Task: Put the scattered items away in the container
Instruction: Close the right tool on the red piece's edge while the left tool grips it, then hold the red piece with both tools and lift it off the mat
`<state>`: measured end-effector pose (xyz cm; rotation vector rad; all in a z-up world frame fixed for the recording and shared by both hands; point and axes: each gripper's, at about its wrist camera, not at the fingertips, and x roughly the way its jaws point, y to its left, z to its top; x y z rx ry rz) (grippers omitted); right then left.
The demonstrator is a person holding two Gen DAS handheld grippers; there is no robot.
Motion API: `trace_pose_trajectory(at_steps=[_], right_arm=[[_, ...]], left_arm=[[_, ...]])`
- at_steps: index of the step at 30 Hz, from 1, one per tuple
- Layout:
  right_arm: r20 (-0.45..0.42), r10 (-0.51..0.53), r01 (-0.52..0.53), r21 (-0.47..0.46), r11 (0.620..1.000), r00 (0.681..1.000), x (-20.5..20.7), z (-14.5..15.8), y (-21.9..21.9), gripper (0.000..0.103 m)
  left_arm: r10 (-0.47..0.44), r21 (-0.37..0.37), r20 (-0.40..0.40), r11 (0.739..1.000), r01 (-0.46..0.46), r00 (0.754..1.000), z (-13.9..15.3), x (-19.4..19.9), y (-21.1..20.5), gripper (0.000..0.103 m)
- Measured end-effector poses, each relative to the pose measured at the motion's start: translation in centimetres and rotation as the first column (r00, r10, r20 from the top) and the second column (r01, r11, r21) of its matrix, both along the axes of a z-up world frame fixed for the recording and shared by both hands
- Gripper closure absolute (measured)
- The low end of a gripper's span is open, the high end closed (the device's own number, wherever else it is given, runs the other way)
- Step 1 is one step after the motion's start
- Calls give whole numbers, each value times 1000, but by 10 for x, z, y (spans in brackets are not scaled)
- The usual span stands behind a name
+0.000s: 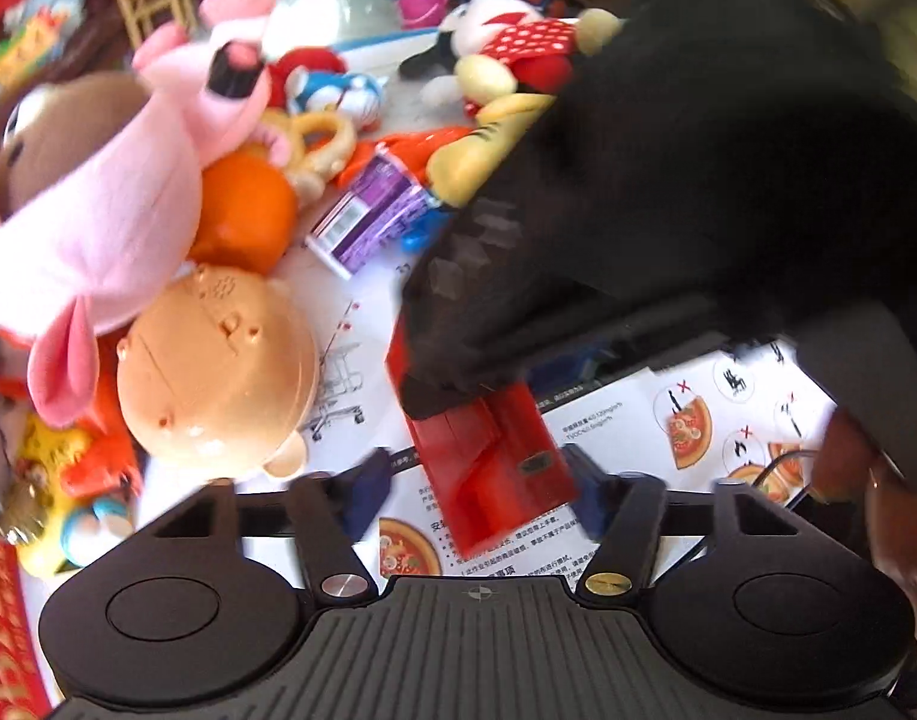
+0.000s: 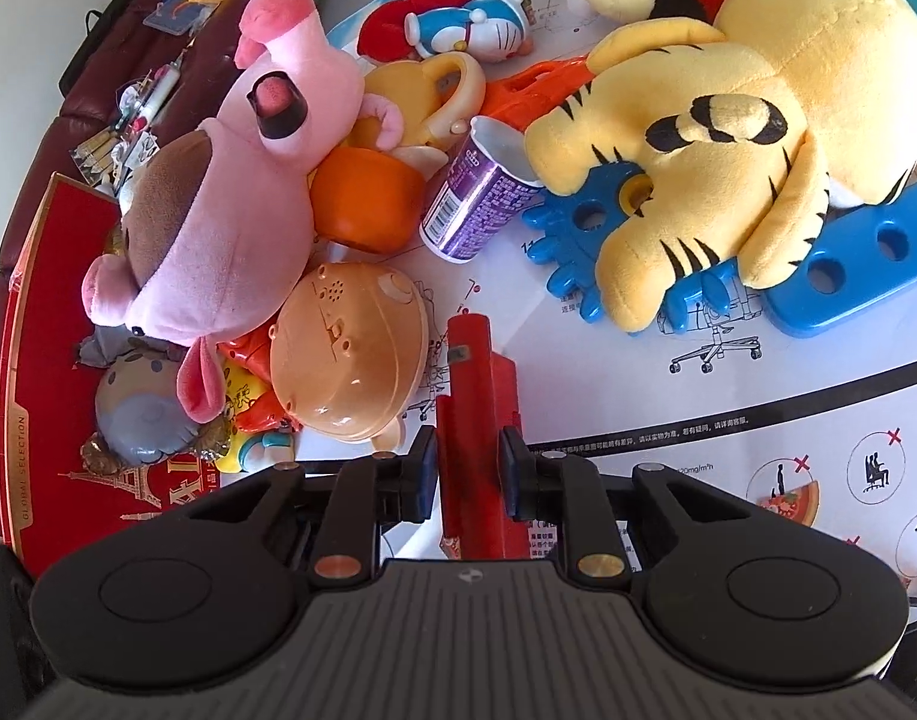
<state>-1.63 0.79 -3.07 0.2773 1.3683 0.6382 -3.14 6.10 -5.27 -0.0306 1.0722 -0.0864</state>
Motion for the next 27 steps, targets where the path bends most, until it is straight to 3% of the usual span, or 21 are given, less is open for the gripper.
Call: trace_pose_trajectory(at_steps=[1, 2, 12, 20, 23, 27], right_arm=[[-1, 5, -5, 4, 1000, 1000, -2, 1, 0, 78], [-1, 6, -6, 6, 1000, 1000, -3, 1, -1, 77], [-19, -5, 6, 19, 1000, 1000, -1, 0, -1, 71], [-12, -23, 23, -18, 1000, 1000, 3, -7, 3, 69], [17, -2, 2, -23, 1000, 1000, -3, -5, 6, 72], [25, 9, -8, -17, 1000, 1000, -5, -4, 8, 74]], left_arm=[[5, -11, -5, 1000, -5, 1000, 0, 1, 4, 60], [1, -12, -2, 1000, -1, 1000, 1, 0, 7, 63], [-53, -19, 14, 998, 53, 999, 2, -6, 8, 76], [-71, 8, 11, 997, 71, 997, 2, -6, 2, 75], [-55, -1, -5, 998, 55, 998, 0, -11, -3, 69], [-51, 40, -14, 998, 51, 999, -5, -5, 0, 66]])
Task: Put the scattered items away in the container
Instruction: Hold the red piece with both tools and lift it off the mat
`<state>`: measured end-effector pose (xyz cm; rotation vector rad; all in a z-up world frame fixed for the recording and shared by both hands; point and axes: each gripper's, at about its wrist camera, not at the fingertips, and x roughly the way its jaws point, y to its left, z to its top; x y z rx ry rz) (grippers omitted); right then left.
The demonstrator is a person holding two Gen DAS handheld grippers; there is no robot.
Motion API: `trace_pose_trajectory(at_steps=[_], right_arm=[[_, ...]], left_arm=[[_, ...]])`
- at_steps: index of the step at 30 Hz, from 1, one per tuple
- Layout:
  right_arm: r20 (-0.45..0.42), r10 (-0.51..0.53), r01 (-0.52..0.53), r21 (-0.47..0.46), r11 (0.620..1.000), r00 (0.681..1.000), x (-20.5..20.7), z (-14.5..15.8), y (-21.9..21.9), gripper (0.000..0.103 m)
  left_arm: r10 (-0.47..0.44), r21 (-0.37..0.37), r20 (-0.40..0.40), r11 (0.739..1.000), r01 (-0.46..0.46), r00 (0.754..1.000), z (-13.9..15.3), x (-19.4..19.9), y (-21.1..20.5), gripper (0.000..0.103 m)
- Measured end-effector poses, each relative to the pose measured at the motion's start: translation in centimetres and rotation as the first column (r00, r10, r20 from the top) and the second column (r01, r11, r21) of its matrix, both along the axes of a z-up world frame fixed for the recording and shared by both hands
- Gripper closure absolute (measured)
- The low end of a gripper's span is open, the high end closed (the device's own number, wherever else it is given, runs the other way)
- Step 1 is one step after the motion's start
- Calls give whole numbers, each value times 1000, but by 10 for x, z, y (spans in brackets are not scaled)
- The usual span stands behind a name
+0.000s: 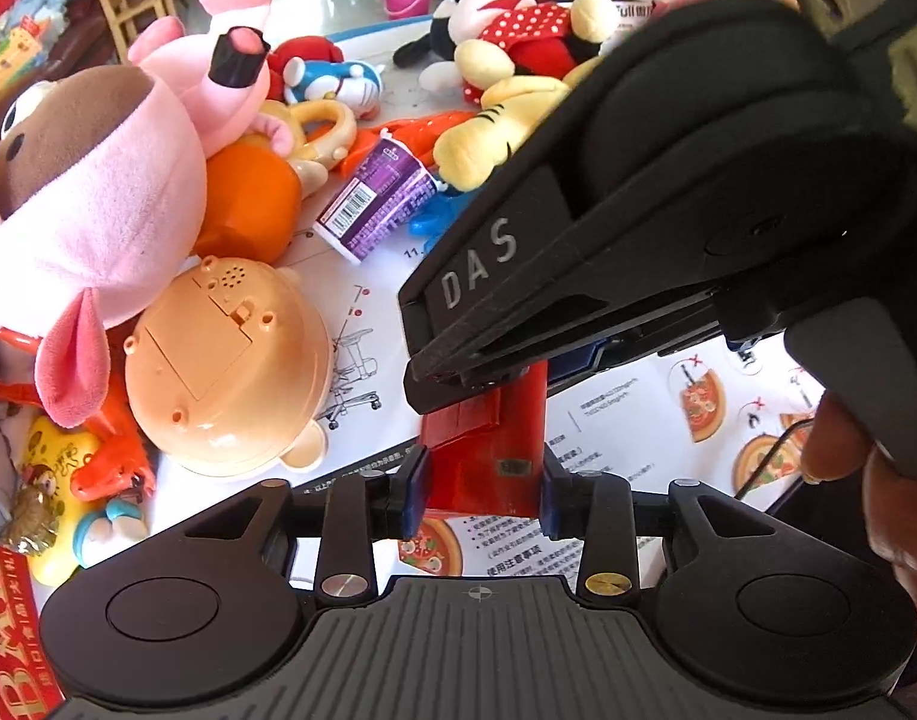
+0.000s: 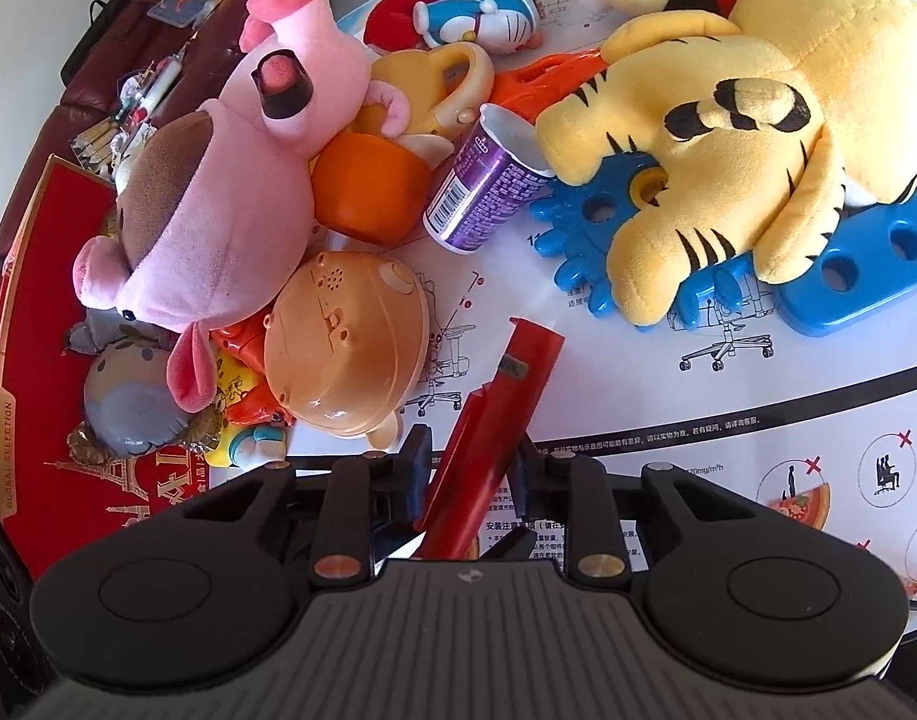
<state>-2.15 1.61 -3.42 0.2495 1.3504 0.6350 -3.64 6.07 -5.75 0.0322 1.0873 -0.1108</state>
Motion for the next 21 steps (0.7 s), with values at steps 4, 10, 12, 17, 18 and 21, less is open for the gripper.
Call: trace_pose_trajectory(at_steps=[4, 10, 12, 17, 18, 21], right_arm=[[4, -2, 2, 0, 1000, 1000, 0, 0, 0, 74], [-6, -12, 12, 4, 1000, 1000, 3, -2, -1, 73], [-11, -15, 15, 4, 1000, 1000, 4, -3, -2, 73], [-27, -26, 26, 16, 1000, 999, 7, -5, -5, 66], [-27, -28, 28, 14, 1000, 999, 8, -5, -5, 64], [-21, -34, 34, 3, 999, 999, 9, -5, -4, 63]], left_arm=[[-3, 7, 3, 1000, 3, 1000, 1, -3, -1, 69], [2, -5, -7, 1000, -2, 1000, 0, -3, 1, 65], [13, -3, -17, 1000, -13, 1000, -2, -2, 3, 60], [-5, 24, -7, 1000, 5, 1000, -1, -5, 2, 72], [-7, 27, -7, 1000, 8, 1000, -1, -6, 2, 72], [-6, 21, -6, 1000, 6, 1000, 0, -7, 4, 73]])
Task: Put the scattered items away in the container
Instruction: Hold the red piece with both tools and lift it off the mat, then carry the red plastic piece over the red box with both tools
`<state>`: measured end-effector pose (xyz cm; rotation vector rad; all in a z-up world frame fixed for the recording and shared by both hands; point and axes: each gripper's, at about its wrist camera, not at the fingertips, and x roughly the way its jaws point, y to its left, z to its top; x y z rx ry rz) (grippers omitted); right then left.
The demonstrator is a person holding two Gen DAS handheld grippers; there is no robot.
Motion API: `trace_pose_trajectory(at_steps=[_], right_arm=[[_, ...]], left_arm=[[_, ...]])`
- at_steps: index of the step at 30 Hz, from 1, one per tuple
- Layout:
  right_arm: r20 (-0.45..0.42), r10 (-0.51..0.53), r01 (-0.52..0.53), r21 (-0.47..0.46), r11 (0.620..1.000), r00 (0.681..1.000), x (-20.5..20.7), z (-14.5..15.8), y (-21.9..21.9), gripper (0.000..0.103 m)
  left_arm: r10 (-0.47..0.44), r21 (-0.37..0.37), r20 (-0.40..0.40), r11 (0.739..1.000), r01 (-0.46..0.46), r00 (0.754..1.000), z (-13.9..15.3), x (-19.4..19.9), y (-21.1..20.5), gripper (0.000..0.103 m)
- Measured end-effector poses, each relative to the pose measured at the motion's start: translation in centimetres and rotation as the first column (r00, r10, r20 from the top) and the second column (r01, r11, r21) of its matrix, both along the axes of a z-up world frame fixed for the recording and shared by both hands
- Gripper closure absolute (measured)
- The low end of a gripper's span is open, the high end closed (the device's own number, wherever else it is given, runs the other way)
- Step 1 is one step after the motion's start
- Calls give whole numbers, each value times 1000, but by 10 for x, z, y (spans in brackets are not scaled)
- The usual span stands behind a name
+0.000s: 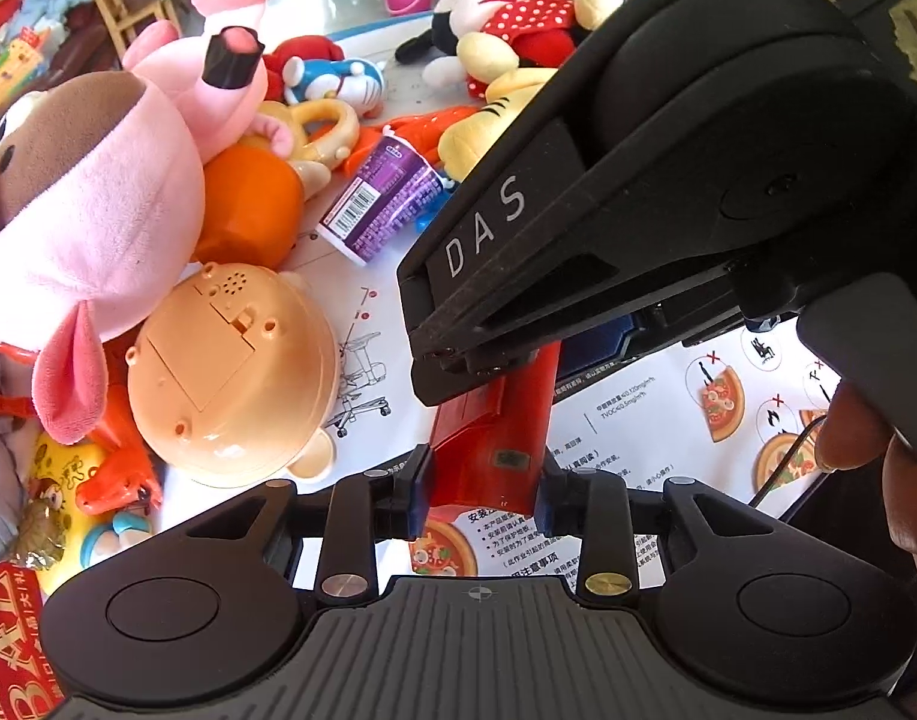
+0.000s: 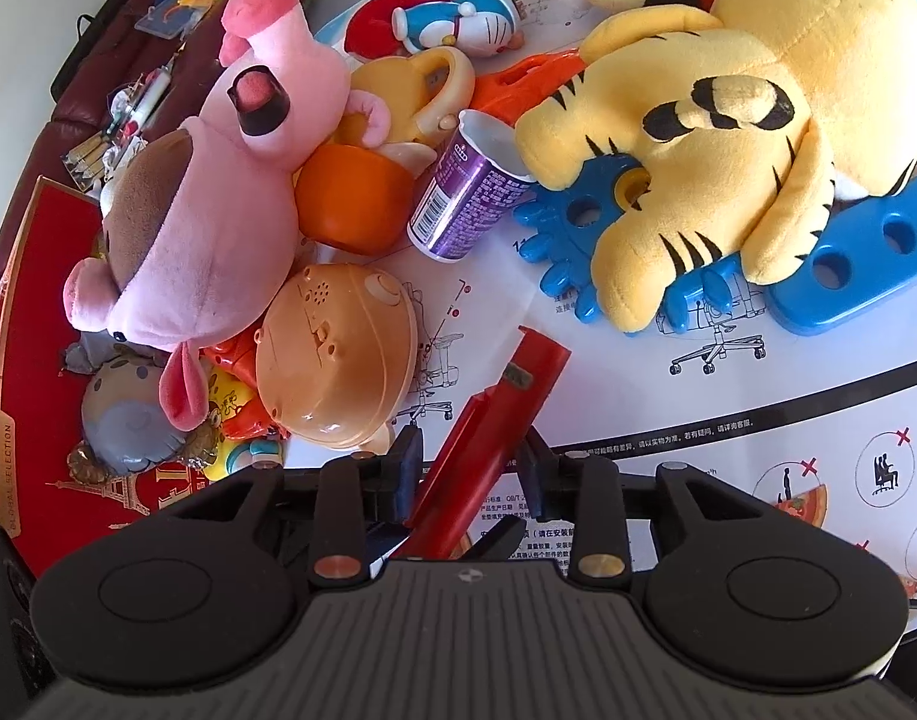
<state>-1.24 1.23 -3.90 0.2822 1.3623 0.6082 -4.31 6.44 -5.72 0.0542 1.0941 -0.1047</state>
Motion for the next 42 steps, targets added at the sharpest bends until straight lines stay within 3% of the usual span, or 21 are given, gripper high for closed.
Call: trace_pose_trajectory(at_steps=[9, 28, 37, 42], right_arm=[[64, 37, -37, -1, 999, 997, -6, 7, 7, 72], [171, 55, -58, 8, 998, 984, -17, 41, 12, 73], [243, 63, -73, 34, 997, 968, -24, 68, 14, 73], [340, 98, -125, 59, 990, 935, -31, 105, 19, 75]], left_arm=[[12, -1, 0, 1000, -12, 1000, 6, -7, 4, 76], [50, -18, 73, 999, -49, 996, 40, -36, 25, 78], [62, 14, 152, 998, -65, 986, 53, -28, 27, 79], [83, 22, 225, 996, -91, 971, 88, -16, 20, 78]])
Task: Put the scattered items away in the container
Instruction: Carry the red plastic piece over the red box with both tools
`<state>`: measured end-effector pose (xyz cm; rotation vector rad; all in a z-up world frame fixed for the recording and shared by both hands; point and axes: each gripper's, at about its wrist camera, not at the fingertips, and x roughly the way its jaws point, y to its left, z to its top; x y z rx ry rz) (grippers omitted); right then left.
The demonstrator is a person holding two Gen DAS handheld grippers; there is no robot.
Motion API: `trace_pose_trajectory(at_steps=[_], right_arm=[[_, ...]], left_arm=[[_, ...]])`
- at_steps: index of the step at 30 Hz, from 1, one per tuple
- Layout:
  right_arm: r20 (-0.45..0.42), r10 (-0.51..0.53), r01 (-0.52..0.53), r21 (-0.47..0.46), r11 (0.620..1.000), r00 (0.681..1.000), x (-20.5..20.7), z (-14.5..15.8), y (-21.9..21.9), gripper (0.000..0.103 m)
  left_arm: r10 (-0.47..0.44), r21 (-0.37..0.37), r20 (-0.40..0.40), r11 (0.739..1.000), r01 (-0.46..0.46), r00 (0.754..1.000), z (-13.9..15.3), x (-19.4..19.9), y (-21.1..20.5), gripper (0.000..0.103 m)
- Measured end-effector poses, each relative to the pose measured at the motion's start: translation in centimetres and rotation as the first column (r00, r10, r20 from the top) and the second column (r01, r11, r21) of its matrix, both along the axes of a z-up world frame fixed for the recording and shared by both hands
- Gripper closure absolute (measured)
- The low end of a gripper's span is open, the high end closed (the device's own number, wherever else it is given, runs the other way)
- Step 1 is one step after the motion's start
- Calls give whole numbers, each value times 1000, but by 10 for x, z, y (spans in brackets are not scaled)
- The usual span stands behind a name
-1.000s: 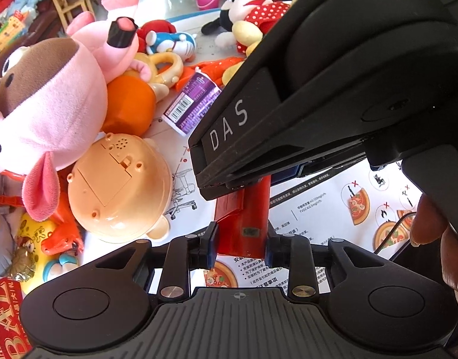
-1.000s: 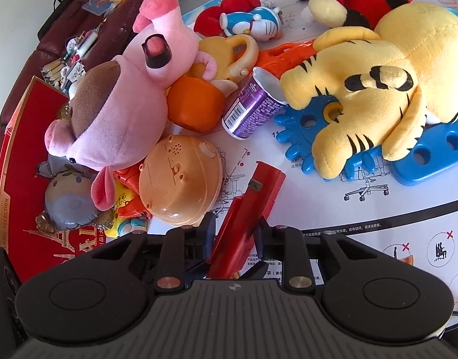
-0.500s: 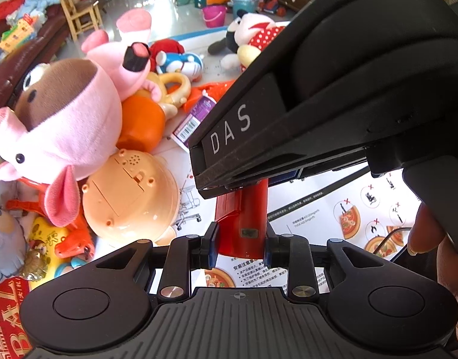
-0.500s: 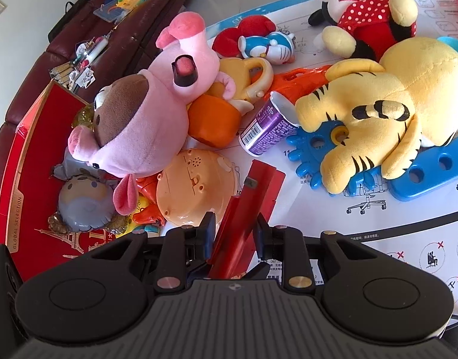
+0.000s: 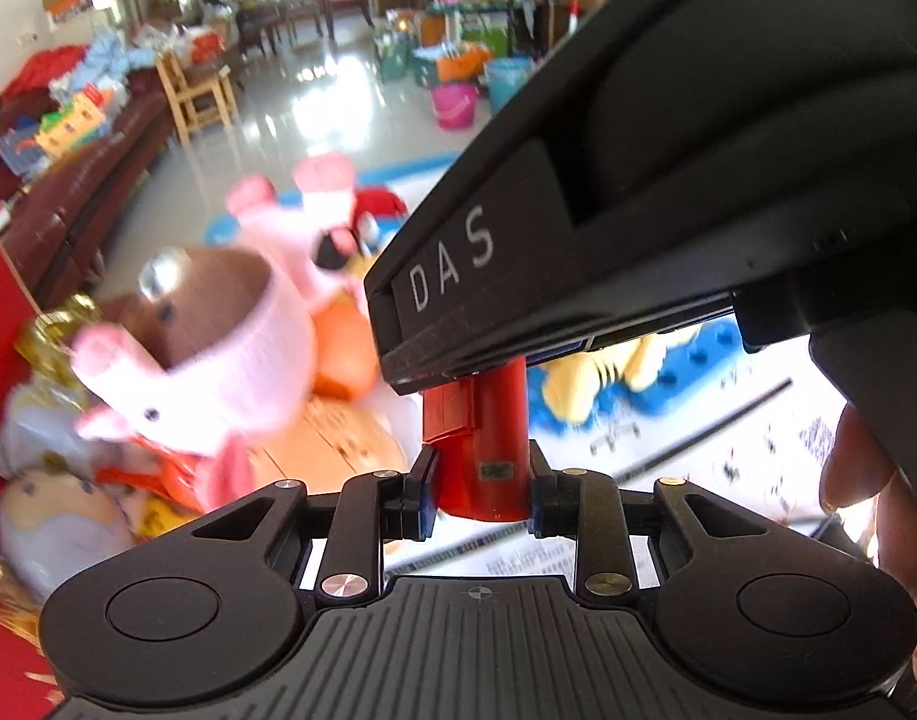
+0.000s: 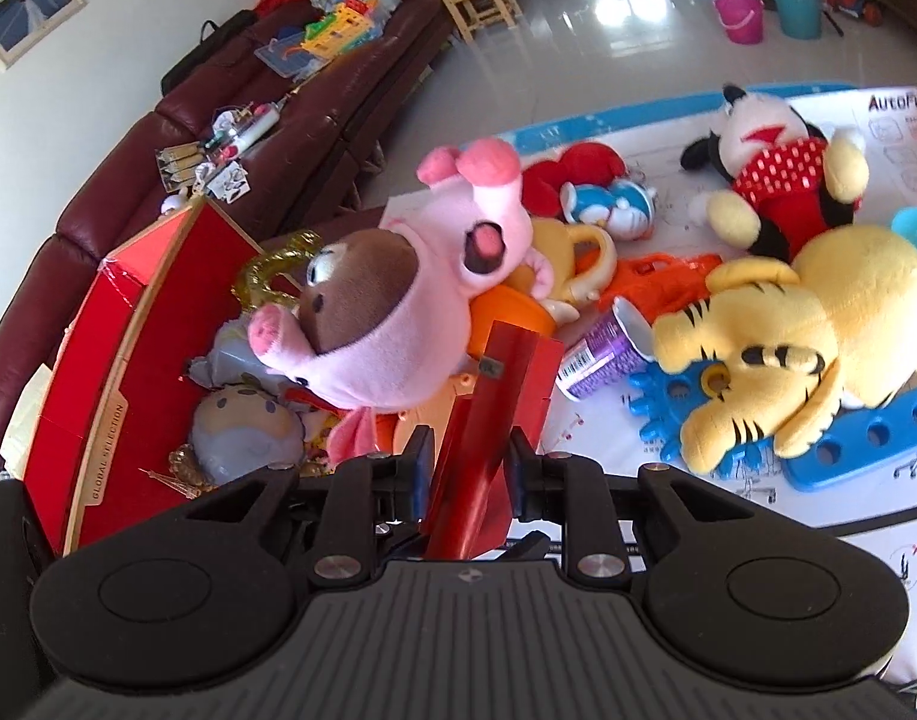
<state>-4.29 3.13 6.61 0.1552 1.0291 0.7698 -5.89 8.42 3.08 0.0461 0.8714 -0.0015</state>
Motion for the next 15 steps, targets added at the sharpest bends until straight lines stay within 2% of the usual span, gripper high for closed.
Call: trace_pose_trajectory(at_steps=[5, 7, 11, 15], right_arm=[[123, 76, -79, 26, 997, 990, -8, 52, 22, 75], [171, 112, -119, 32, 992, 979, -11, 73, 37, 75], [259, 201, -218, 40, 975, 945, -23, 111, 80, 77], [312, 315, -342, 36, 939, 896, -41, 136, 140, 79]], left_arm=[[52, 7, 92, 999, -53, 994, 37, 26, 18, 78], [85, 7, 129, 996, -86, 988, 49, 20, 17, 78], [176, -13, 195, 984, -177, 965, 79, 13, 63, 77], [282, -10, 228, 958, -288, 932, 97, 4, 114, 77]])
